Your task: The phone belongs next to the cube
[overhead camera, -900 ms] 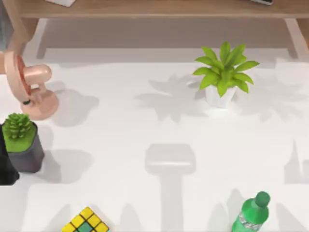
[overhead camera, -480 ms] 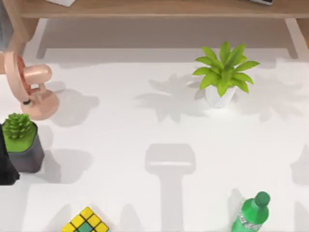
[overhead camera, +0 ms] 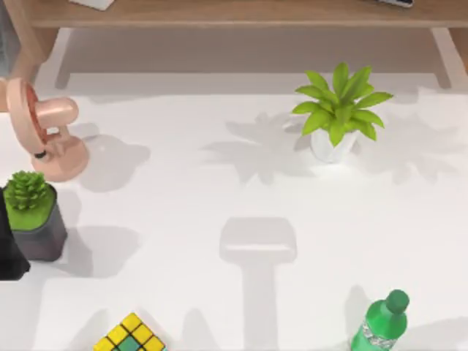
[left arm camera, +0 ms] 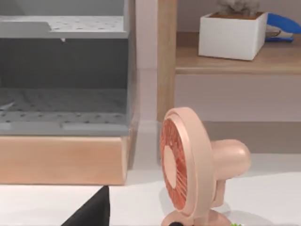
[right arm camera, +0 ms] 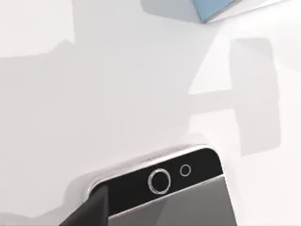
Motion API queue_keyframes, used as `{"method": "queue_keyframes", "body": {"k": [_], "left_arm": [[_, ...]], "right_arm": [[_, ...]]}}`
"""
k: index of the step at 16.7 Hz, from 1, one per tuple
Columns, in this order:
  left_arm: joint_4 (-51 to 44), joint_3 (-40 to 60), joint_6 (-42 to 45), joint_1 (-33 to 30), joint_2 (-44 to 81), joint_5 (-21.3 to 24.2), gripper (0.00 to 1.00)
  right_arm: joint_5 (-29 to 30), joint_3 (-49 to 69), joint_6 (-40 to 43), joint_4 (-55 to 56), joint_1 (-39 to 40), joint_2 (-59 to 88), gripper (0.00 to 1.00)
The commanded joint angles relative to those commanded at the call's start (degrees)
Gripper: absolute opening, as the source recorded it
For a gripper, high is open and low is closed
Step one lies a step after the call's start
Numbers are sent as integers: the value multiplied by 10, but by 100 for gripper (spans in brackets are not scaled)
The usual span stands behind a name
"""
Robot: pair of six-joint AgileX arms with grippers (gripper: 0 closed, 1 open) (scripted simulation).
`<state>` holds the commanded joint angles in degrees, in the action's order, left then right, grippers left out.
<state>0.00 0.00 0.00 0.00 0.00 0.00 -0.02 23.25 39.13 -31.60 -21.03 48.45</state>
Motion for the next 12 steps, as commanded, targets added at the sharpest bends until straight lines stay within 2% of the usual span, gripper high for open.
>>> {"method": "queue_keyframes", "body": {"k": [7, 12], "left_arm": [[0, 0, 0, 0, 0, 0, 100], [0, 0, 0, 0, 0, 0, 100]], "right_arm": [[0, 125, 206, -165, -111, 251, 100], [0, 148, 240, -189, -129, 291, 100]]}}
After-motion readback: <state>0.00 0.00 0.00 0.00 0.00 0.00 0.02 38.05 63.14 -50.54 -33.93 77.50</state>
